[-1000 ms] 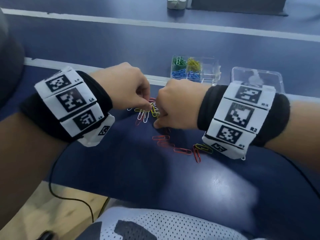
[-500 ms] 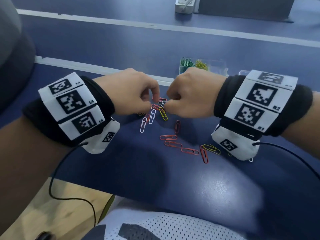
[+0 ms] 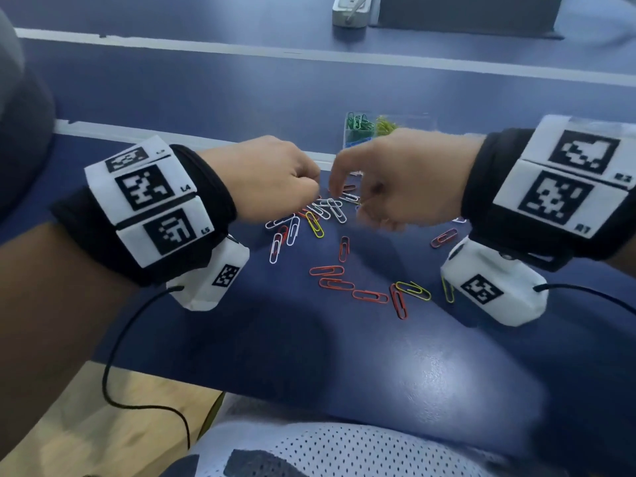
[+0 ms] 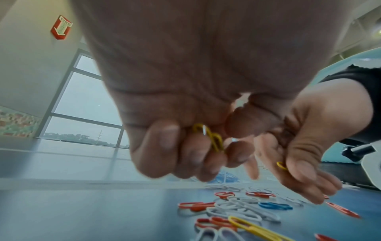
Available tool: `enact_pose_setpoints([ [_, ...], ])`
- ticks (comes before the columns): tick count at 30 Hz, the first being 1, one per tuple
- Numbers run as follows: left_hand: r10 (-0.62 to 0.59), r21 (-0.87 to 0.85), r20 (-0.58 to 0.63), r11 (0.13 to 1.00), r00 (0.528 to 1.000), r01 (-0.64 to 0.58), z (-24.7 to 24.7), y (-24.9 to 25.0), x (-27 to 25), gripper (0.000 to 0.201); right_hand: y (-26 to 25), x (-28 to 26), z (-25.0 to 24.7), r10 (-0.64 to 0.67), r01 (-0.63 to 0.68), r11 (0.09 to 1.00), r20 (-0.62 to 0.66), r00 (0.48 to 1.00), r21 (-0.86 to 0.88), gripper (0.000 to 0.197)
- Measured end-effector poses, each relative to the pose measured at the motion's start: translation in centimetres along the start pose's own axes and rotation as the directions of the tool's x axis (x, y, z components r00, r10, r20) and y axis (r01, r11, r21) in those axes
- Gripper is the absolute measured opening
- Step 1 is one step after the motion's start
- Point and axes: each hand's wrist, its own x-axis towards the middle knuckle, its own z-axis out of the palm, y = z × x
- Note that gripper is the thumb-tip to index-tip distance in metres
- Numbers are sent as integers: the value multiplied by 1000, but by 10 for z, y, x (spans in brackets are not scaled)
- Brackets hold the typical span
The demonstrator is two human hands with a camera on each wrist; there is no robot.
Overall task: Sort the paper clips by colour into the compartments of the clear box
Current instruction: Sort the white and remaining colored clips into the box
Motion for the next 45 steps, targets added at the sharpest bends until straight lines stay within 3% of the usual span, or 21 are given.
enact_pose_setpoints([
  [5, 87, 65, 14, 994, 996, -88, 3, 1, -3, 2, 6, -28, 4, -87, 97, 987, 81, 993, -131, 23],
  [7, 101, 115, 38, 988, 994, -105, 5, 1, -2, 12, 7, -39, 7, -110, 127, 977, 105, 988, -172, 14],
  [10, 110, 155, 73, 981, 991, -120, 5, 2, 2, 20, 4, -48, 10, -121, 157, 956, 155, 981, -249, 20],
  [17, 155, 198, 131, 964, 979, -179, 3, 5, 5, 5, -3, -53, 24, -92, 144, 930, 165, 982, -337, 16],
  [21, 147, 216, 131, 961, 980, -172, 4, 4, 2, 16, 0, -56, 24, -98, 135, 944, 135, 986, -300, 20],
  [23, 139, 142, 124, 977, 982, -156, 4, 5, 2, 13, 3, -55, 20, -63, 84, 976, 110, 992, -200, 24],
  [25, 129, -71, 167, 990, 977, -119, 5, 7, 4, 11, 9, -55, 13, -14, 19, 997, 60, 998, -73, 24],
  [27, 162, -310, 253, 948, 954, -78, 4, 12, 7, 10, 18, -54, 6, 66, -66, 998, 11, 998, 21, 22],
  [30, 224, -489, 298, 871, 928, -53, 4, 23, 12, 2, 31, -59, 1, 179, -178, 984, -20, 984, 19, 22],
  [34, 241, -516, 288, 854, 927, -62, 4, 34, 24, 14, 32, -65, 10, 126, -126, 963, -17, 992, -238, 28],
  [36, 246, -516, 257, 853, 934, -83, 0, 38, 31, 19, 28, -68, 18, 94, -89, 943, 2, 996, -319, 22],
  [41, 204, -644, 97, 759, 974, -95, -11, 44, 41, 13, 25, -72, 25, 51, -35, 943, 39, 998, -331, 20],
  [45, 131, -643, 44, 763, 990, -72, -16, 46, 52, 18, 28, -74, 30, 26, -11, 952, 43, 999, -306, 18],
])
